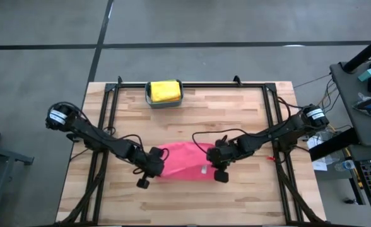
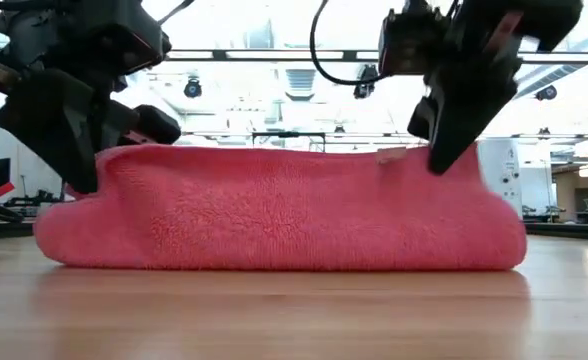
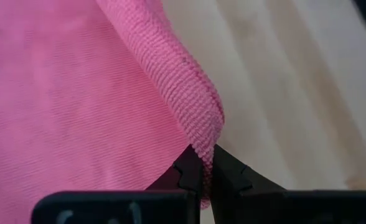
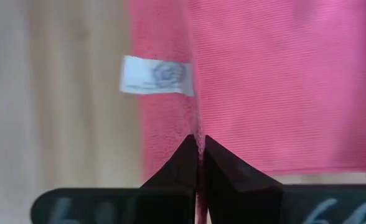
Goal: Fold microfiber towels
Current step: Fold the pink towel
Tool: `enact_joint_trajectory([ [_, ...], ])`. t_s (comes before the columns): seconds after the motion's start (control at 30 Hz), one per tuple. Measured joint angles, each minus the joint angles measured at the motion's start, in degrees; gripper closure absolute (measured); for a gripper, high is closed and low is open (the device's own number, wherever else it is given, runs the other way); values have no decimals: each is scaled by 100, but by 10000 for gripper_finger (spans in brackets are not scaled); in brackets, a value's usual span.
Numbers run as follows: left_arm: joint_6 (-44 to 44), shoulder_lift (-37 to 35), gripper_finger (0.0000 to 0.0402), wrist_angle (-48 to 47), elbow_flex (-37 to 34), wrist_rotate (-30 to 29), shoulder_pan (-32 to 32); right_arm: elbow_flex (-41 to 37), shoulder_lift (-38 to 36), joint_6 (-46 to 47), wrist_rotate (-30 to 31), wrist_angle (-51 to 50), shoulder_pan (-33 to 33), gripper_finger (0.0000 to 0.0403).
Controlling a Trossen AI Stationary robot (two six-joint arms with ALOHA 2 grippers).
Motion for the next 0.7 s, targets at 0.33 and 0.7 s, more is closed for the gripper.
enact_joint_trajectory([
  [0.33, 267, -79, 401, -505, -10, -1590, 401, -93, 0, -427, 667, -43, -426, 394],
  [0.7, 268, -23, 398, -626, -127, -1453, 934, -103, 46, -619, 1193, -152, -629, 394],
])
